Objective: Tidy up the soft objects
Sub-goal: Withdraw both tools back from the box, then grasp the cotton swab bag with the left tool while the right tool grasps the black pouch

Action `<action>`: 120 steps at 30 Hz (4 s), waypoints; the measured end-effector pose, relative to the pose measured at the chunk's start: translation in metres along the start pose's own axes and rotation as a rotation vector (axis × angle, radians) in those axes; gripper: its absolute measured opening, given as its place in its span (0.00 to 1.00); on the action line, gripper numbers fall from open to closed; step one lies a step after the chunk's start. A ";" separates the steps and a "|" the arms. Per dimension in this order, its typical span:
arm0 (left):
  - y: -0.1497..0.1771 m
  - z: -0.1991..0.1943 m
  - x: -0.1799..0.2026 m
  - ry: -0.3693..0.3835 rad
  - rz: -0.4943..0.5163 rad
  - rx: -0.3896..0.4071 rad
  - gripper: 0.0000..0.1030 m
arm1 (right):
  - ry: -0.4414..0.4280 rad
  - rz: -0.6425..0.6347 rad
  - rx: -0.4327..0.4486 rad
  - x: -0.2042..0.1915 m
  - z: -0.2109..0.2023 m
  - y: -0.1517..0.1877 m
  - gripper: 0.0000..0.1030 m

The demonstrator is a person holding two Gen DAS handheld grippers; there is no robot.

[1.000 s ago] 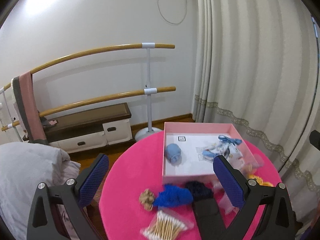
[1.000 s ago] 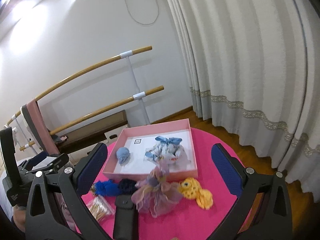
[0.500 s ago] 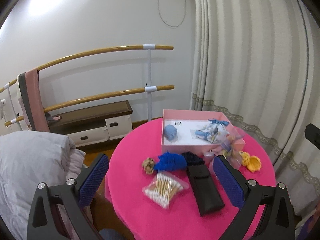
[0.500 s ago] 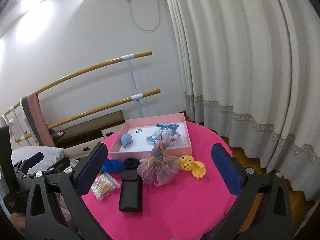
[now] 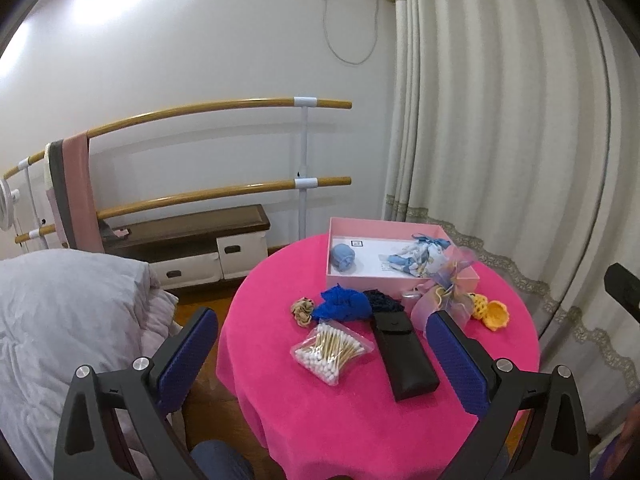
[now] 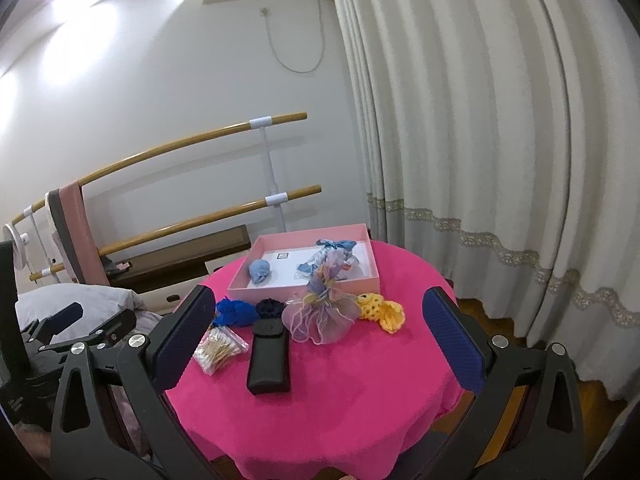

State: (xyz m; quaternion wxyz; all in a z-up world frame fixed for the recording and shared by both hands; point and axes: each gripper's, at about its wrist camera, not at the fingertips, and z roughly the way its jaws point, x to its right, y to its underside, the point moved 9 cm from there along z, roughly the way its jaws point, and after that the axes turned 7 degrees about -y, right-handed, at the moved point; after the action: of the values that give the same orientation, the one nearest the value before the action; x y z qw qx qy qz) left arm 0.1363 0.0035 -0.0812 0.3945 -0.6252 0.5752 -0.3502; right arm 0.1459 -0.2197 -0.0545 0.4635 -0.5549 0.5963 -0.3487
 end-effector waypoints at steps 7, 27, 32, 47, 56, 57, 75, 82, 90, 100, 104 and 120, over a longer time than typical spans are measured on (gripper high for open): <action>0.000 0.001 0.003 -0.008 0.005 -0.004 1.00 | 0.006 0.013 -0.003 0.007 -0.002 0.002 1.00; 0.027 0.067 -0.006 -0.033 0.046 -0.122 1.00 | -0.004 0.003 -0.132 0.004 0.035 0.032 1.00; 0.040 0.101 -0.001 -0.022 0.084 -0.167 1.00 | -0.025 0.002 -0.211 0.000 0.064 0.051 1.00; 0.065 0.215 0.006 -0.010 0.188 -0.244 1.00 | -0.050 -0.007 -0.377 -0.011 0.136 0.090 1.00; 0.084 0.283 0.020 0.029 0.286 -0.280 1.00 | -0.037 0.003 -0.446 -0.007 0.165 0.106 1.00; 0.084 0.288 0.020 0.033 0.286 -0.281 1.00 | -0.036 0.004 -0.452 -0.006 0.168 0.107 1.00; 0.082 0.330 0.020 0.199 0.179 -0.388 0.44 | -0.070 0.008 -0.534 -0.018 0.205 0.130 1.00; 0.085 0.309 0.021 0.191 0.171 -0.381 0.42 | -0.097 0.002 -0.605 -0.034 0.225 0.147 0.90; 0.090 0.292 0.020 0.173 0.176 -0.381 0.42 | -0.068 -0.072 -0.614 -0.041 0.237 0.157 0.57; 0.093 0.275 0.021 0.180 0.166 -0.383 0.40 | -0.153 -0.020 -0.579 -0.030 0.202 0.154 0.34; 0.092 0.265 0.022 0.185 0.160 -0.377 0.40 | -0.178 -0.016 -0.565 -0.028 0.190 0.147 0.34; 0.100 0.235 0.025 0.168 0.170 -0.386 0.40 | -0.145 -0.084 -0.617 -0.032 0.180 0.176 0.40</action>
State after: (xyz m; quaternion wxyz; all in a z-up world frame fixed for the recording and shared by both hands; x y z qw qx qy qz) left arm 0.3037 -0.0033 -0.2756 0.2463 -0.6069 0.7131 -0.2502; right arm 0.2540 -0.1451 -0.2722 0.2998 -0.7170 0.6158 -0.1296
